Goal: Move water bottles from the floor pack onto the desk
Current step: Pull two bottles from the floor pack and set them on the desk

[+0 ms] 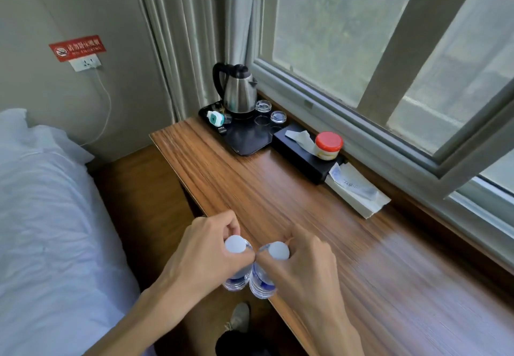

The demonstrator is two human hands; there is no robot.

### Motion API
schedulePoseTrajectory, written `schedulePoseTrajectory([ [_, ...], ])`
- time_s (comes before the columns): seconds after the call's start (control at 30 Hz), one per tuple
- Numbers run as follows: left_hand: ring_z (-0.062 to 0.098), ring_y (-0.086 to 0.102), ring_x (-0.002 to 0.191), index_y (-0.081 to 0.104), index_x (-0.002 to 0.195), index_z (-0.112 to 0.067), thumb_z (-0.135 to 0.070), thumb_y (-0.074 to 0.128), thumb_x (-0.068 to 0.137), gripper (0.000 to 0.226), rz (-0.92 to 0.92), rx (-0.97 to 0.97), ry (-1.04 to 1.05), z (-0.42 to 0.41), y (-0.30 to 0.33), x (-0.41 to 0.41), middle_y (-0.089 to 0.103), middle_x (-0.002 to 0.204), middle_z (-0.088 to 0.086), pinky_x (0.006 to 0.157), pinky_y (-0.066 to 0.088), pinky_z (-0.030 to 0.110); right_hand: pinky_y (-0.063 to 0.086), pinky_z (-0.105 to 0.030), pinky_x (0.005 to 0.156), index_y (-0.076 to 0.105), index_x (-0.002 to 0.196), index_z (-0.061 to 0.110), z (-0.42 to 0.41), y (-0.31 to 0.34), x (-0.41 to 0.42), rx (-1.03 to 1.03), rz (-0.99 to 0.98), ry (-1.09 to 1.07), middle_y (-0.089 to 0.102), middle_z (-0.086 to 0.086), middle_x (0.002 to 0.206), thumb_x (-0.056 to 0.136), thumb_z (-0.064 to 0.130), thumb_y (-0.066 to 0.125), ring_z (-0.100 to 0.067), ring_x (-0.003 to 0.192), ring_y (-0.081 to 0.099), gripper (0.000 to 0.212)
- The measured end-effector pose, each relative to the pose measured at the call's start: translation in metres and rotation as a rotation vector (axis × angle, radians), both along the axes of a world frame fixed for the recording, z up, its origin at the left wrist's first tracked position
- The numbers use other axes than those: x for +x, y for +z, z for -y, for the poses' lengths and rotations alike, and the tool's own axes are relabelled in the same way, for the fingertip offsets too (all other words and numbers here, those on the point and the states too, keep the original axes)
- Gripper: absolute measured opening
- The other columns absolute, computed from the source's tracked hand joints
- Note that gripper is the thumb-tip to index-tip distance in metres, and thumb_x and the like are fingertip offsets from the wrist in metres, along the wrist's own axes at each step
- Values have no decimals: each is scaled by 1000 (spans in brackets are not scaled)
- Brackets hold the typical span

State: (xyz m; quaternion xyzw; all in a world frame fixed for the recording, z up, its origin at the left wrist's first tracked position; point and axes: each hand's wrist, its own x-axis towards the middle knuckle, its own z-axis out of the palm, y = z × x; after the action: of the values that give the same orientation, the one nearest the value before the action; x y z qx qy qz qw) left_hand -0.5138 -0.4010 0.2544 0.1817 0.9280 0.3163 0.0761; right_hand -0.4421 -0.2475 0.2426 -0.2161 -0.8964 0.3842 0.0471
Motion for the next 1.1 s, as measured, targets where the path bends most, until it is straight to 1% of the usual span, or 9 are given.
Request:
schedulePoseTrajectory([
  [0.13, 9, 61, 53, 54, 73, -26, -43, 82, 68, 32, -29, -45, -18, -5, 5, -57, 59, 56, -9, 39, 39, 11, 39, -20, 41, 51, 69, 26, -2, 2, -55, -2, -31, -42, 53, 6, 55, 64, 47, 71, -10, 50, 51, 29],
  [0.23, 10, 61, 55, 55, 75, -26, -44, 81, 69, 33, -38, -51, -39, -5, 8, -95, 61, 60, -9, 41, 37, 10, 48, -27, 42, 54, 72, 25, -1, 6, -92, -19, -51, -57, 56, 6, 56, 65, 46, 71, -13, 53, 57, 28],
  [0.3, 8, 58, 52, 55, 75, -23, -41, 81, 69, 32, -52, -56, -49, -6, 13, -118, 59, 57, -8, 40, 37, 10, 44, -19, 40, 52, 71, 26, 0, 8, -113, -14, -51, -58, 53, 8, 54, 65, 45, 72, -8, 48, 52, 29],
  [0.4, 5, 58, 51, 57, 76, -20, -39, 82, 70, 32, -78, -65, -78, -11, 15, -151, 60, 56, -7, 43, 44, 12, 35, -16, 39, 49, 69, 24, -3, 7, -141, -22, -57, -92, 51, 8, 54, 66, 44, 72, -6, 48, 48, 30],
  [0.47, 4, 60, 52, 58, 77, -20, -39, 83, 70, 32, -80, -59, -98, -14, 14, -172, 62, 57, -5, 46, 48, 14, 38, -22, 43, 52, 69, 21, -4, 5, -160, -26, -46, -134, 55, 4, 57, 64, 44, 71, -11, 54, 54, 30],
  [0.53, 5, 61, 54, 59, 78, -20, -40, 83, 70, 32, -76, -67, -122, -17, 12, -194, 63, 58, -6, 42, 44, 14, 44, -28, 47, 56, 72, 20, -4, 2, -178, -28, -46, -169, 60, 2, 61, 64, 44, 69, -15, 60, 59, 28],
  [0.63, 6, 62, 59, 61, 79, -20, -39, 82, 70, 30, -50, -84, -159, -24, 8, -226, 63, 61, -7, 44, 40, 11, 44, -26, 49, 57, 75, 21, -5, -4, -205, -43, -37, -215, 62, 3, 66, 65, 45, 69, -13, 63, 60, 29],
  [0.9, 12, 47, 54, 59, 68, -16, -31, 81, 62, 28, 8, -27, -293, -63, -19, -310, 48, 50, -7, 47, 29, 22, 51, -33, 64, 60, 80, 21, -22, -30, -268, -62, 35, -416, 66, 5, 75, 64, 47, 66, -19, 75, 62, 31],
  [1.1, 21, 52, 63, 55, 67, -21, -37, 77, 59, 28, 34, -43, -418, -100, -50, -360, 53, 61, -6, 51, 34, 28, 43, -29, 66, 63, 84, 19, -43, -50, -305, -44, 61, -560, 69, 3, 84, 66, 46, 68, -21, 84, 63, 33],
])
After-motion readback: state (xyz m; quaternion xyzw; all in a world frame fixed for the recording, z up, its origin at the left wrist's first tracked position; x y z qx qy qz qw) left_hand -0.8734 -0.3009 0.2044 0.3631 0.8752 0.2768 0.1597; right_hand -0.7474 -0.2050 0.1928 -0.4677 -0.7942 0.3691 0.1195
